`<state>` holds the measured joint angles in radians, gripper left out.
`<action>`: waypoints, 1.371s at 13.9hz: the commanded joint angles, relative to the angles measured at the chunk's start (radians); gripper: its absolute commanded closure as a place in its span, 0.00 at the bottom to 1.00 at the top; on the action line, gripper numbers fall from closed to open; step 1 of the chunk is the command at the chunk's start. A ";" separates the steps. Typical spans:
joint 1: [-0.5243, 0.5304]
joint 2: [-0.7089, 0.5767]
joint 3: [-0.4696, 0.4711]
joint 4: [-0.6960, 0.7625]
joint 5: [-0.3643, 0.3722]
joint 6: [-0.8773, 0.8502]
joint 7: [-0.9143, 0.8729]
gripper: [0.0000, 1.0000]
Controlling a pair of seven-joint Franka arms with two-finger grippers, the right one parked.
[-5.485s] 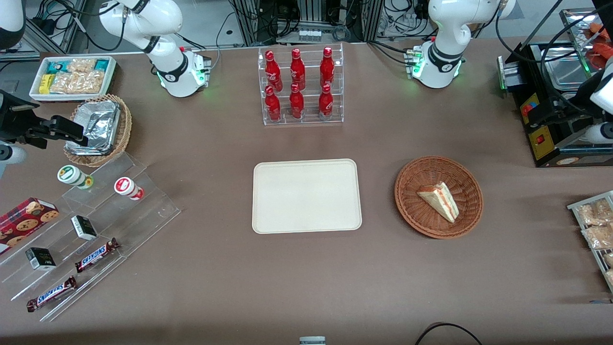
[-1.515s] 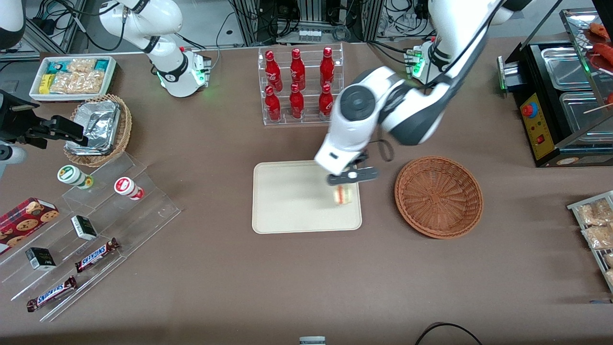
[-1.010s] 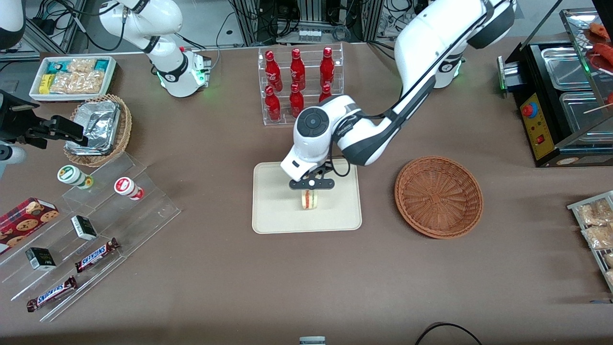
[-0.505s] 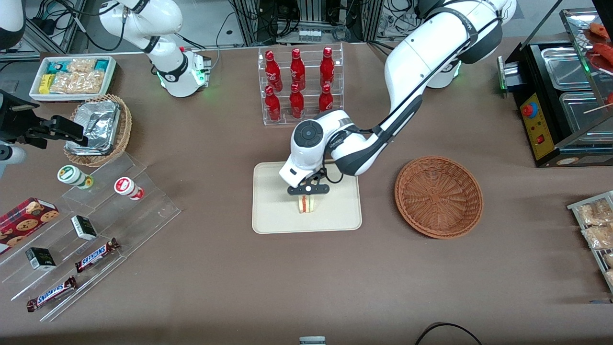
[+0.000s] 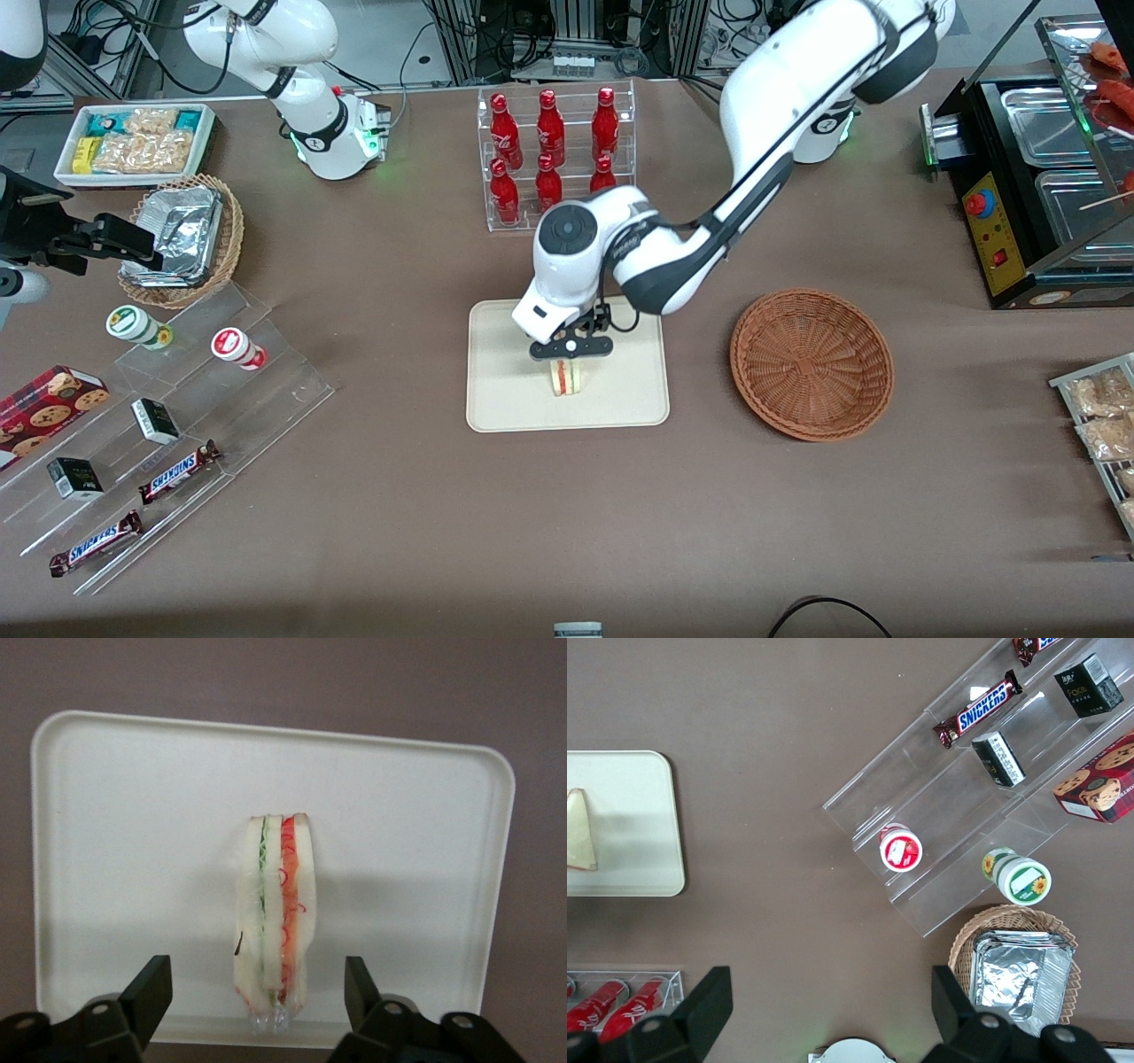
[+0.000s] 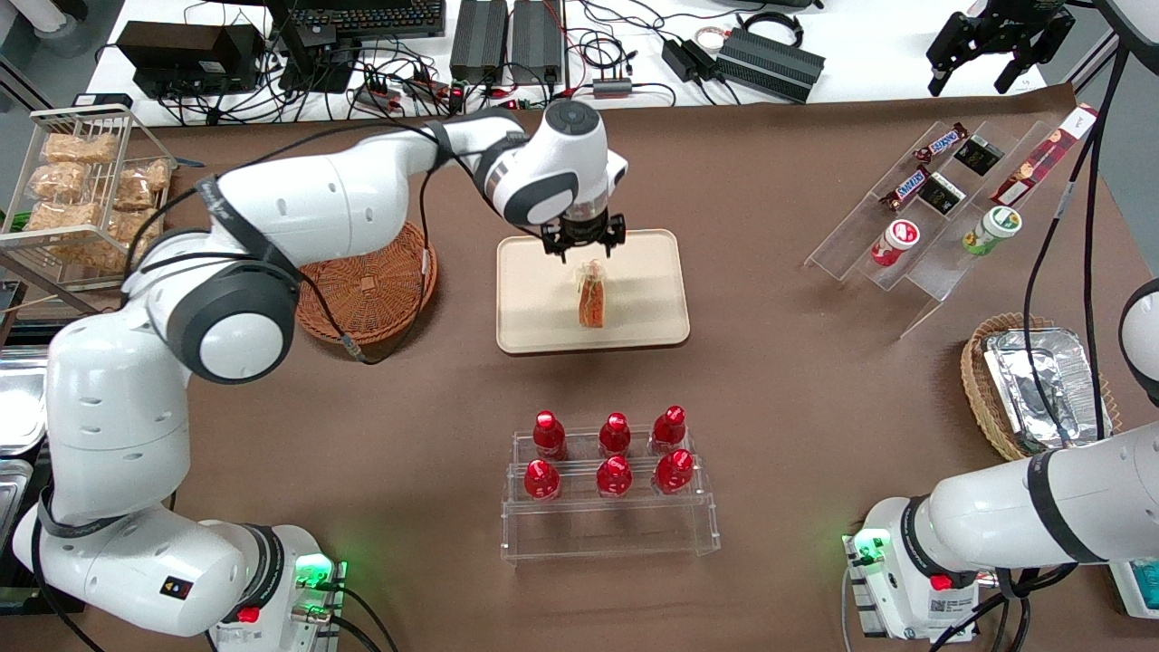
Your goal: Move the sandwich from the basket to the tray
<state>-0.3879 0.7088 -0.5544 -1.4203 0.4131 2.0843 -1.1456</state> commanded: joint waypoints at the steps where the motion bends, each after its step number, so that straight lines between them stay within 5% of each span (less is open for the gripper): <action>1: 0.047 -0.142 0.002 -0.026 0.001 -0.110 -0.069 0.00; 7: 0.242 -0.377 -0.002 -0.031 -0.131 -0.323 -0.034 0.00; 10: 0.354 -0.474 0.001 -0.032 -0.259 -0.441 0.188 0.00; 15: 0.529 -0.589 0.004 -0.051 -0.350 -0.562 0.498 0.00; 19: 0.457 -0.686 0.242 -0.086 -0.434 -0.628 0.788 0.00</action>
<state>0.1121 0.1008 -0.4264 -1.4541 0.0292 1.4787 -0.4726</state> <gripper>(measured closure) 0.000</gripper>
